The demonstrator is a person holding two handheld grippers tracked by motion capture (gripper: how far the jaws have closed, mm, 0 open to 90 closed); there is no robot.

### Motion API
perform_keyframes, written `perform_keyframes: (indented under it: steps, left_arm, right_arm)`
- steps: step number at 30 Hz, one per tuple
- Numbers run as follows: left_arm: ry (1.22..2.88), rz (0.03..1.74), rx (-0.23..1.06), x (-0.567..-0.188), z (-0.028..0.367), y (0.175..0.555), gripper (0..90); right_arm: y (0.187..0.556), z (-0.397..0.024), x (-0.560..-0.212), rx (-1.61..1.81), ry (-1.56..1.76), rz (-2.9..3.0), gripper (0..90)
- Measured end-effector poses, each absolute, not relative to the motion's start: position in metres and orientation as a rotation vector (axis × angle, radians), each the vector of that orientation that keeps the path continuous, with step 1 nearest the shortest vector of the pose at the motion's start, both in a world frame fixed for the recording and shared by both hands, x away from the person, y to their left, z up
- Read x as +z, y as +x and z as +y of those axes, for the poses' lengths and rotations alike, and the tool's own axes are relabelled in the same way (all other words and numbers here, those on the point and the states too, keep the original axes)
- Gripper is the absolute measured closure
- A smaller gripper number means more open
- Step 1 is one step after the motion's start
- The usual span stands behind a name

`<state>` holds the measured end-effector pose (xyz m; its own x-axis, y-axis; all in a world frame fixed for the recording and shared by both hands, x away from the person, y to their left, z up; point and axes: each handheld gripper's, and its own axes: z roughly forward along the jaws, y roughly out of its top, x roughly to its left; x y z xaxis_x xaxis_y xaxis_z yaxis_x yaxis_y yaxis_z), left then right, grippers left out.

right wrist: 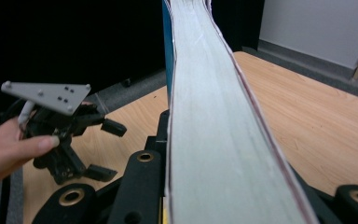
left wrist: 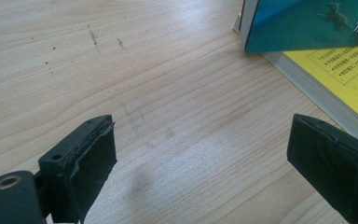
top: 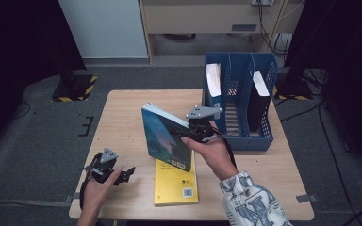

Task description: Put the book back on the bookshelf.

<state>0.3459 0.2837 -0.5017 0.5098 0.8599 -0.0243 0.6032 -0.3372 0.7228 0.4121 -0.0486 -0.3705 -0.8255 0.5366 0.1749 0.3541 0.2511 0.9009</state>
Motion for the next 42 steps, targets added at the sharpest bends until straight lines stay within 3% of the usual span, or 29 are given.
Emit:
perform_keyframes:
  steps: [10, 19, 22, 28, 42]
  left_arm:
    - [2.089, 1.206, 0.458, -0.506, 0.286, 0.348, 7.1]
    - [2.104, 1.219, 0.453, -0.512, 0.287, 0.352, 6.5]
    - [2.103, 1.225, 0.407, -0.516, 0.287, 0.354, 13.7]
    - [2.146, 1.233, 0.390, -0.522, 0.284, 0.358, 5.8]
    - [2.136, 1.231, 0.470, -0.533, 0.278, 0.362, 1.9]
  right_arm:
    - [0.430, -0.050, -0.365, 1.672, 1.080, 2.337, 73.4]
    - [0.423, -0.061, -0.356, 1.713, 1.131, 2.339, 73.4]
    - [0.420, -0.068, -0.356, 1.713, 1.137, 2.336, 73.3]
    - [0.414, -0.086, -0.355, 1.725, 1.172, 2.314, 73.3]
    - [0.398, -0.122, -0.356, 1.710, 1.206, 2.274, 73.2]
